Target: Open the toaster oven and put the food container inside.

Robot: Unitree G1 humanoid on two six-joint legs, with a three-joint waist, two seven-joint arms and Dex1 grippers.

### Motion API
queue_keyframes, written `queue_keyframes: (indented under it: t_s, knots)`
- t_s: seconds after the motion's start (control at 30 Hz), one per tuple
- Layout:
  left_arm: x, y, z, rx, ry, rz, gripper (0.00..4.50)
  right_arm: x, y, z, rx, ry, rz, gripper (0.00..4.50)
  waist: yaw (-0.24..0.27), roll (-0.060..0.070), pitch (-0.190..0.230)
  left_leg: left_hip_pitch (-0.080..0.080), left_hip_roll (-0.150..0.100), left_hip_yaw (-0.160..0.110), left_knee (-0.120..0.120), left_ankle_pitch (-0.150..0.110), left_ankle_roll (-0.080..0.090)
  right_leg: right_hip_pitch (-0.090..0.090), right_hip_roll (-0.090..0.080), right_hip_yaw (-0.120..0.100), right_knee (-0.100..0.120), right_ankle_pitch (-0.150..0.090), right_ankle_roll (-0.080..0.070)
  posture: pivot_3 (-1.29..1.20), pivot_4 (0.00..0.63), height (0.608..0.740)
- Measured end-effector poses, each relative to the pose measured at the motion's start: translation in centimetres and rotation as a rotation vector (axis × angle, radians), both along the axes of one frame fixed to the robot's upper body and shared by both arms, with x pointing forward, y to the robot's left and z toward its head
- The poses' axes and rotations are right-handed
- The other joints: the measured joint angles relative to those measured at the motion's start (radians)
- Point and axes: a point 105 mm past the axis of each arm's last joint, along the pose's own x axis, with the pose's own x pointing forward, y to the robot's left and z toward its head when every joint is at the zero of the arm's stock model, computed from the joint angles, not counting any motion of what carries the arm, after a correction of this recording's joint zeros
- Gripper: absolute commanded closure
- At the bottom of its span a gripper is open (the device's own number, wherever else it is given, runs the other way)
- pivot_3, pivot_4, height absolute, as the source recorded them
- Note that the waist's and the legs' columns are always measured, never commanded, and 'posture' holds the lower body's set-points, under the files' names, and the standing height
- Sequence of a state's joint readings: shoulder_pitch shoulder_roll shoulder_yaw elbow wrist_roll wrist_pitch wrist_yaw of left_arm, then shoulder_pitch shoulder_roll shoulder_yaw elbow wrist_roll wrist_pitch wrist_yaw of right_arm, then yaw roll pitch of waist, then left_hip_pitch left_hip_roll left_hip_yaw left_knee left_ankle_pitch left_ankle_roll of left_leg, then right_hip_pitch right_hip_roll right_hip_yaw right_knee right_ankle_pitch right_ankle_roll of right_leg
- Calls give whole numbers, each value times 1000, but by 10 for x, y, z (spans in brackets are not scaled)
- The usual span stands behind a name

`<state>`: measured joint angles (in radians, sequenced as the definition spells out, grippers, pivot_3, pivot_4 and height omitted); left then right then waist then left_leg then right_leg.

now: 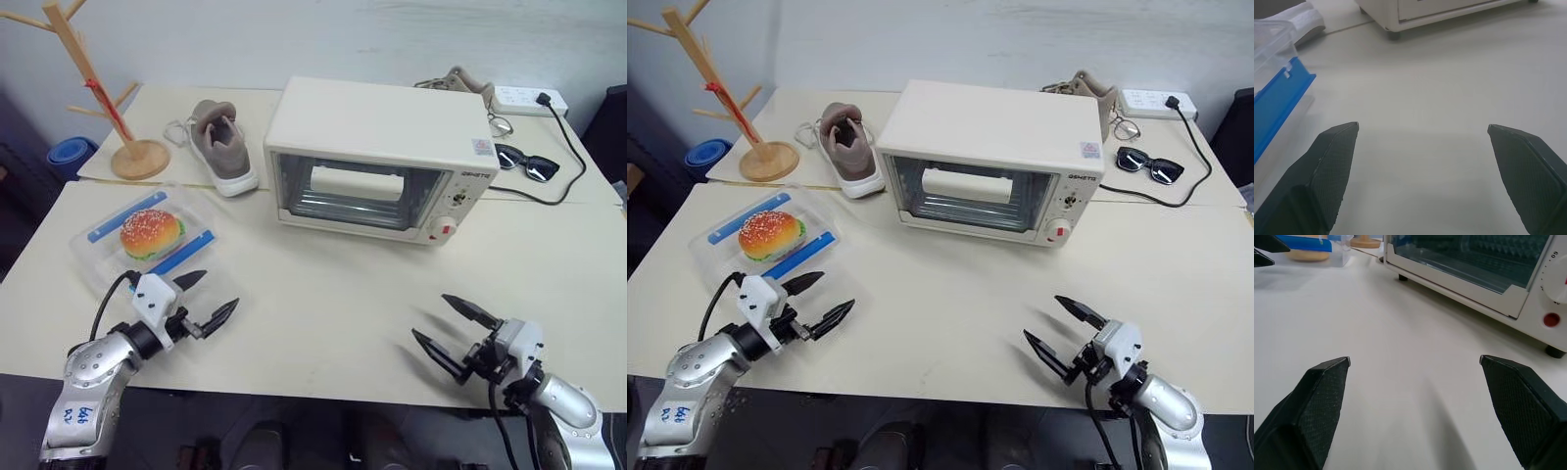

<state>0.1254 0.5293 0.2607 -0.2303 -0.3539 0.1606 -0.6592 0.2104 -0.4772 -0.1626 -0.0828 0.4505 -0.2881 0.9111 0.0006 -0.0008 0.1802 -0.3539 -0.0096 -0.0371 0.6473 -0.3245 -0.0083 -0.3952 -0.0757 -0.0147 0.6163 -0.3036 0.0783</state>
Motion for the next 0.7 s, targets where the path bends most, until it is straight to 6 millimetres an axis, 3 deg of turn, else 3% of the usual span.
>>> queue_keyframes:
  t_s: [0.13,0.23,0.47,0.7]
  knots:
    - [-4,-3,2,-26,8,-3,0,12,3,10,45,-3,-6,63,0,0,0,0,0,0,0,0,0,0,0,0,0,0,0,0,150,740]
    - [-8,-6,11,-128,75,-40,0,21,14,33,98,-38,34,63,0,0,0,0,0,-1,0,0,0,0,0,0,0,0,0,0,150,740]
    - [-4,-4,62,-201,-15,-151,0,44,44,82,111,-106,121,63,-2,1,1,-1,0,-1,0,0,0,-1,0,-1,1,0,0,0,150,740]
    - [-9,-13,70,-215,-19,-259,0,63,61,105,108,-162,100,63,-2,1,1,-3,0,0,0,0,-1,-4,1,-1,0,0,0,0,150,740]
